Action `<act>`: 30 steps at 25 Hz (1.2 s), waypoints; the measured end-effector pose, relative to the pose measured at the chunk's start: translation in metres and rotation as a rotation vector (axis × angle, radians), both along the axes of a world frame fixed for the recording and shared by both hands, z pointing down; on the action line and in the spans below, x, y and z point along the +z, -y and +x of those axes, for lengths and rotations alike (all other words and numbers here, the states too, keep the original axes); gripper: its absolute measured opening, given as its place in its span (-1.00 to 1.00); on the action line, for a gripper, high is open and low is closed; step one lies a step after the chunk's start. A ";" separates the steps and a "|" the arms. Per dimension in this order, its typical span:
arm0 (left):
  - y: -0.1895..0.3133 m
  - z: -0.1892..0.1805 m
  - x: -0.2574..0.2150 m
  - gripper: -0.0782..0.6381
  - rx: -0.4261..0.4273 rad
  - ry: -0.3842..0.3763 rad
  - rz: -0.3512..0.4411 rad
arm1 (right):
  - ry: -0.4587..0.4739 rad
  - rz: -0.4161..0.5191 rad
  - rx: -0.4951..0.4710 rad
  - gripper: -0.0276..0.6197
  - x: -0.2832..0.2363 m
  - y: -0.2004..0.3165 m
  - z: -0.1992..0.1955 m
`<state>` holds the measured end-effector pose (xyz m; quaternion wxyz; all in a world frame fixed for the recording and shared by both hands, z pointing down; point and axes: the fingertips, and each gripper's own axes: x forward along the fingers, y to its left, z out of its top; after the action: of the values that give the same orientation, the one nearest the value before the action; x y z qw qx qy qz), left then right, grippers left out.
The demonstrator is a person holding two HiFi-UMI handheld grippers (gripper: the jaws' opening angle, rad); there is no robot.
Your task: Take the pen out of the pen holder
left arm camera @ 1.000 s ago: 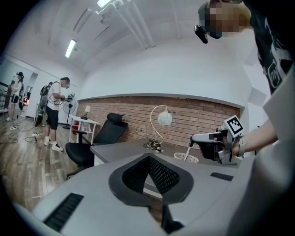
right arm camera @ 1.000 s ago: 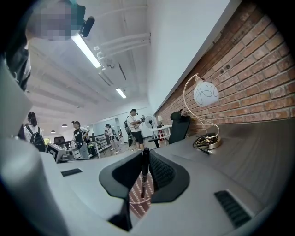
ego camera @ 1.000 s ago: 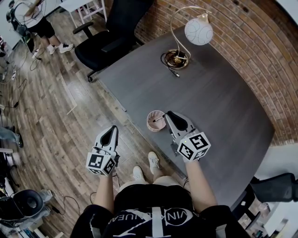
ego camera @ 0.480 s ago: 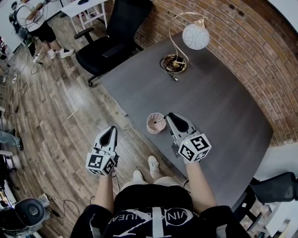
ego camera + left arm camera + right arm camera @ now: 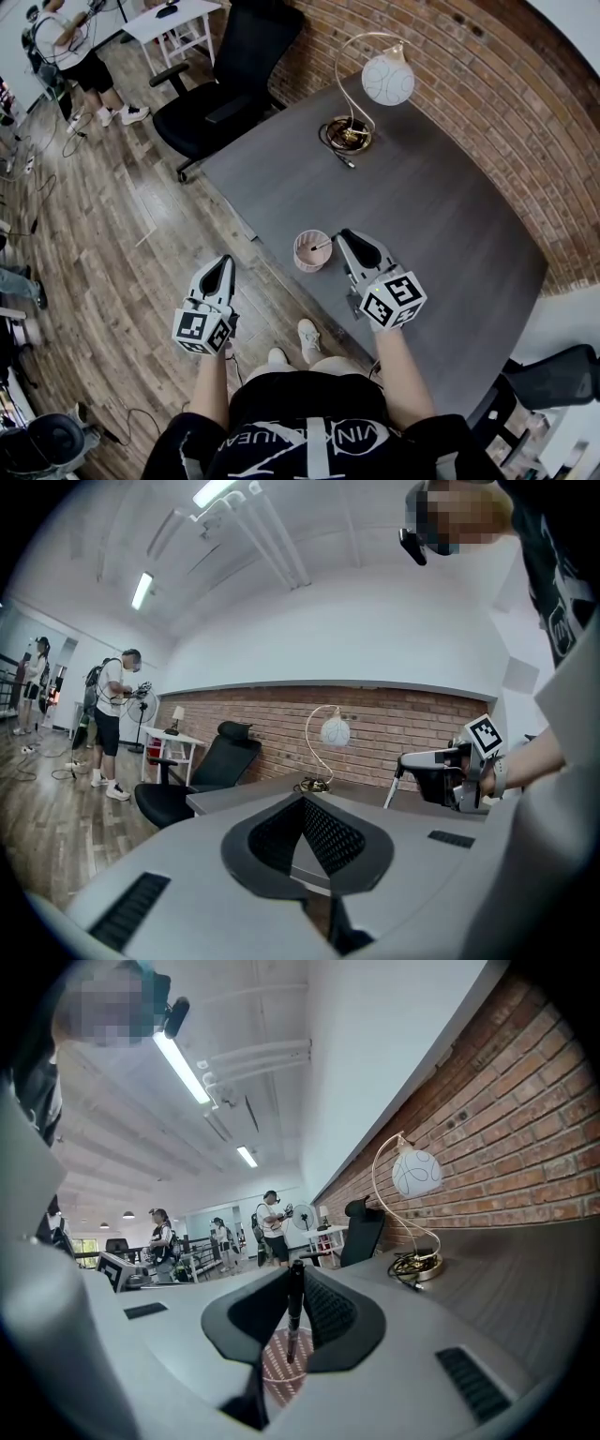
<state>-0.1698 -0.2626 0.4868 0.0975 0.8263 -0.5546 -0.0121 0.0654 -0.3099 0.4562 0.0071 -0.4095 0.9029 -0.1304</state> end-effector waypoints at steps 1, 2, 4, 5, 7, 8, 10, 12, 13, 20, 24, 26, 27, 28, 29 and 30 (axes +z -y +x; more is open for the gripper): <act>0.000 0.000 -0.001 -0.75 0.000 0.000 0.003 | -0.001 0.002 0.002 -0.73 -0.001 0.000 0.001; 0.000 0.000 -0.002 -0.75 0.001 0.000 0.005 | -0.001 0.004 0.003 -0.73 -0.002 0.000 0.001; 0.000 0.000 -0.004 -0.75 0.001 0.002 0.009 | -0.001 0.007 0.007 -0.73 -0.004 -0.001 0.002; 0.000 0.000 -0.006 -0.75 0.001 0.002 0.012 | -0.001 0.009 0.009 -0.73 -0.005 -0.002 0.003; 0.001 -0.001 -0.007 -0.75 0.000 0.003 0.016 | 0.000 0.013 0.012 -0.73 -0.006 -0.002 0.004; 0.001 -0.002 -0.008 -0.75 0.000 0.004 0.018 | 0.001 0.015 0.014 -0.73 -0.008 -0.002 0.005; 0.002 -0.002 -0.011 -0.75 0.000 0.006 0.023 | 0.006 0.020 0.018 -0.73 -0.010 -0.002 0.006; 0.003 -0.002 -0.013 -0.75 0.000 0.006 0.027 | 0.010 0.025 0.022 -0.73 -0.013 -0.002 0.007; 0.003 -0.002 -0.014 -0.75 0.000 0.006 0.028 | 0.011 0.028 0.023 -0.73 -0.015 -0.002 0.008; 0.005 -0.002 -0.019 -0.75 0.000 0.007 0.041 | 0.015 0.046 0.034 -0.73 -0.022 -0.002 0.012; 0.006 -0.003 -0.023 -0.75 -0.004 0.005 0.046 | 0.017 0.049 0.043 -0.73 -0.024 -0.002 0.016; 0.007 -0.004 -0.024 -0.75 -0.005 0.005 0.049 | 0.018 0.051 0.049 -0.73 -0.025 -0.001 0.018; 0.007 -0.004 -0.025 -0.75 -0.007 0.004 0.052 | 0.019 0.053 0.052 -0.73 -0.026 -0.001 0.019; 0.007 -0.005 -0.025 -0.75 -0.008 0.002 0.055 | 0.018 0.055 0.055 -0.73 -0.027 -0.001 0.020; 0.007 -0.005 -0.026 -0.75 -0.009 0.000 0.058 | 0.016 0.058 0.057 -0.73 -0.027 -0.001 0.021; 0.006 -0.005 -0.026 -0.75 -0.010 -0.002 0.060 | 0.014 0.060 0.060 -0.73 -0.028 -0.002 0.022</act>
<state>-0.1753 -0.2689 0.4607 0.0731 0.8261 -0.5580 -0.0301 0.0870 -0.3080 0.4284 0.0297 -0.4350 0.8937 -0.1060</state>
